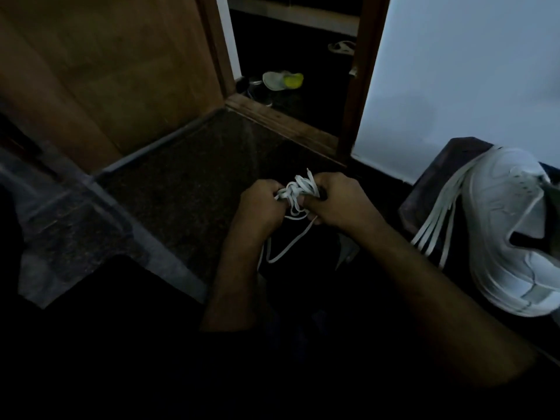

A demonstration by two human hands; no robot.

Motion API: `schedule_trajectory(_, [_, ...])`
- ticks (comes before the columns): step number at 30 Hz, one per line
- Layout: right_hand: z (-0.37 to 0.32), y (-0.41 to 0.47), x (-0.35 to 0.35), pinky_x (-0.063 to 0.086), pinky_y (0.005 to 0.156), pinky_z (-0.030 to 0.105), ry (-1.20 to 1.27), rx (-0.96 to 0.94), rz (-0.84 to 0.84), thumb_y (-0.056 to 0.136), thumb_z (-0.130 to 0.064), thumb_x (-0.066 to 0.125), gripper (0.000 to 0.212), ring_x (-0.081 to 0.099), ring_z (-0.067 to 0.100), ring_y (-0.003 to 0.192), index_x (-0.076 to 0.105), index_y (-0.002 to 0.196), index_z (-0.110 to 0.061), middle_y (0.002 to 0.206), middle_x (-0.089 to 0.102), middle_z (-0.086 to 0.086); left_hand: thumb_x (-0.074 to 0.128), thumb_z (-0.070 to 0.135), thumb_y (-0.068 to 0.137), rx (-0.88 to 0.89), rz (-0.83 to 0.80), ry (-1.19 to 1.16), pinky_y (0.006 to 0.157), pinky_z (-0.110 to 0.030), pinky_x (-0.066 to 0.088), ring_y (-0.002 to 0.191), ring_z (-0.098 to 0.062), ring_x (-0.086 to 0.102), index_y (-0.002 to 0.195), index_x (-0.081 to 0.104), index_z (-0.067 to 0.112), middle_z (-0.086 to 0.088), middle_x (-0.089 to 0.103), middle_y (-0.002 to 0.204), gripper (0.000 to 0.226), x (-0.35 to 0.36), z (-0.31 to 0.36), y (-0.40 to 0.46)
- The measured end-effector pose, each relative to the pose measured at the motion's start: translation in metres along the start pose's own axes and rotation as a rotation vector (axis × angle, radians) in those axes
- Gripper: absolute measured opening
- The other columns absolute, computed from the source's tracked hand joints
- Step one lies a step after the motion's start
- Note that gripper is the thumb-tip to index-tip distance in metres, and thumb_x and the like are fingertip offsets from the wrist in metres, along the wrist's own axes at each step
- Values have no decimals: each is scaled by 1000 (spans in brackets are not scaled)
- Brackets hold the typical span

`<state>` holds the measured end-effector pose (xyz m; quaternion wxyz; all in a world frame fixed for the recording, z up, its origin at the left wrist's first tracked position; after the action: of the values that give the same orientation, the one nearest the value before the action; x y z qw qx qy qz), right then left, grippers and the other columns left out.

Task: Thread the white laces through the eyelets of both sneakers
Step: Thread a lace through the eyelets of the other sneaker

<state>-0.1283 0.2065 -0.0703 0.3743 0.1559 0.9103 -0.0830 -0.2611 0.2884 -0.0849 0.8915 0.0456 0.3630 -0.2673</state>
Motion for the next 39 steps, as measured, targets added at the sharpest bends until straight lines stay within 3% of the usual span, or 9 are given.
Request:
schedule_trajectory(4, [6, 26, 4, 34, 55, 12, -86, 0, 26, 93, -26, 68, 23, 56, 11, 84, 67, 113, -14, 94, 63, 0, 69, 18, 94, -46, 39, 3, 69, -23, 38, 95, -28, 68, 102, 74, 12, -9, 69, 90, 11, 4, -2, 15])
schedule_trajectory(8, [22, 41, 14, 34, 74, 15, -76, 49, -32, 93, -24, 67, 28, 64, 22, 109, 65, 121, -18, 115, 69, 6, 69, 20, 94, -100, 67, 30, 78, -29, 44, 109, -32, 65, 115, 69, 5, -20, 70, 114, 26, 7, -9, 21])
schedule_trajectory(11, [36, 43, 18, 40, 81, 20, -118, 128, -98, 93, -26, 69, 39, 62, 25, 115, 61, 130, -17, 124, 67, 7, 71, 21, 95, -128, -1, 47, 99, -34, 44, 129, -33, 56, 140, 56, 3, -20, 59, 139, 50, 12, -12, 21])
schedule_trajectory(13, [39, 41, 16, 45, 86, 24, -118, 149, -82, 92, -27, 70, 43, 62, 25, 116, 60, 132, -16, 125, 66, 8, 72, 24, 95, -131, -15, 37, 104, -32, 42, 136, -32, 51, 148, 48, 6, -17, 53, 148, 60, 14, -11, 22])
schedule_trajectory(18, [38, 27, 10, 50, 87, 28, -118, 134, -25, 92, -25, 70, 40, 64, 25, 112, 62, 130, -16, 121, 68, 9, 72, 27, 95, -72, 27, 53, 103, -30, 43, 131, -30, 56, 144, 55, 9, -15, 59, 142, 55, 19, 2, 9])
schedule_trajectory(24, [23, -8, -15, 55, 88, 36, -139, 7, 127, 93, -25, 67, 30, 66, 24, 107, 65, 121, -18, 117, 70, 8, 70, 30, 96, 62, 84, 12, 107, -42, 48, 128, -27, 58, 140, 58, 13, -11, 62, 138, 49, 18, 27, -24])
schedule_trajectory(28, [14, -42, -41, 54, 92, 40, -178, -23, 212, 94, -27, 65, 33, 64, 26, 112, 64, 126, -18, 124, 65, 9, 69, 29, 96, 166, 96, -22, 108, -44, 48, 130, -24, 57, 140, 59, 15, -8, 61, 139, 47, 23, 56, -50])
schedule_trajectory(32, [15, -80, -79, 54, 85, 40, -273, -30, 328, 94, -26, 63, 29, 62, 29, 105, 64, 120, -16, 115, 64, 11, 68, 27, 97, 301, 114, -22, 107, -40, 49, 128, -20, 57, 139, 59, 16, -5, 61, 137, 44, 36, 95, -75])
schedule_trajectory(39, [38, -142, -144, 53, 85, 44, -372, 30, 508, 93, -25, 64, 32, 62, 29, 105, 65, 124, -16, 115, 65, 10, 69, 24, 95, 513, 29, -34, 99, -42, 53, 116, -17, 63, 127, 66, 18, -2, 67, 125, 33, 80, 164, -107])
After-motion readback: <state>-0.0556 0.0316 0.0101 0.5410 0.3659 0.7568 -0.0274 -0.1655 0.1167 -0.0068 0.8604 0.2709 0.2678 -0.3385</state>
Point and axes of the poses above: each hand's wrist, its own y-axis towards the middle knuckle, its own x-axis out of the palm, z = x × y, the point moved 4 cm from there along y, towards the middle knuckle
